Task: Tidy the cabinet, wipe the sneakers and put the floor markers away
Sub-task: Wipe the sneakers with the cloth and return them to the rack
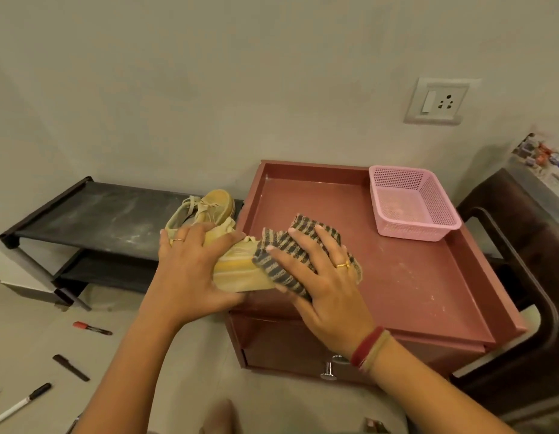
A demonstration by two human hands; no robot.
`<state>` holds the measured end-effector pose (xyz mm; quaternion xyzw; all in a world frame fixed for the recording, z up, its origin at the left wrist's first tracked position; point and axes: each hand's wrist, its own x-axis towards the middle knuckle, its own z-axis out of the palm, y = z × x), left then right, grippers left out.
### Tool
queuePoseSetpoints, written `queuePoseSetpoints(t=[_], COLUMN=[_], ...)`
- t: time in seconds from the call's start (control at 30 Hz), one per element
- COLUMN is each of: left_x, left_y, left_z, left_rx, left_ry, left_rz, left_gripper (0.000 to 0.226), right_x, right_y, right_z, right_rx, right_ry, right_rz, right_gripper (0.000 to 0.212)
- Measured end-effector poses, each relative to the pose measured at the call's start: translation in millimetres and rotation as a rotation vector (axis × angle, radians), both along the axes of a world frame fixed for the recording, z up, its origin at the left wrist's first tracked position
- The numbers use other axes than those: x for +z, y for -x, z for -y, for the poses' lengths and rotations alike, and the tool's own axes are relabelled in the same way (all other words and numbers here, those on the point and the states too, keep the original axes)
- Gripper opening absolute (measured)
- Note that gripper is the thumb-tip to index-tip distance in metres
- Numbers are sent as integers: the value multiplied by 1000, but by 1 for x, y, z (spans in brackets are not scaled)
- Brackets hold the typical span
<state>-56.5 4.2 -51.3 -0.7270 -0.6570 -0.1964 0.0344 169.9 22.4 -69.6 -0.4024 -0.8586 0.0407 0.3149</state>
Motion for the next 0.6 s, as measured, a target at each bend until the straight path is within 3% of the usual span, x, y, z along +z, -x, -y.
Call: queuePoseSetpoints(t=[0.1, 0.23, 0.37, 0.4, 0.43, 0.5, 0.53, 0.6], left_x=[-1, -2, -5, -4, -3, 1, 2, 1], left_y=[3, 3, 4, 5, 4, 3, 3, 7], left_z=[2, 3, 3, 3, 3, 0, -2, -3], left_rx=[-31, -44, -17, -9, -3, -2, -4, -21], left_ry=[-24, -52, -43, -35, -25, 3, 14, 16], left_rz=[78, 94, 42, 41, 44, 32, 27, 79], left_gripper=[83, 82, 82, 82, 82, 84, 84, 83], right_x=[-1, 3, 15, 18, 20, 28, 28, 19], right_y=[4, 10, -2, -6, -9, -9, -6, 0], right_z=[-4, -16, -30, -32, -31, -19, -10, 4], right_rx=[-12, 20, 13, -7, -53, -62, 9, 130], right_ry=[99, 421, 1108, 1160, 1096, 776, 614, 247], right_rz=[-194, -604, -1190, -1299, -1331, -1239, -1102, -537], right_gripper=[43, 36, 57, 55, 52, 44, 40, 39])
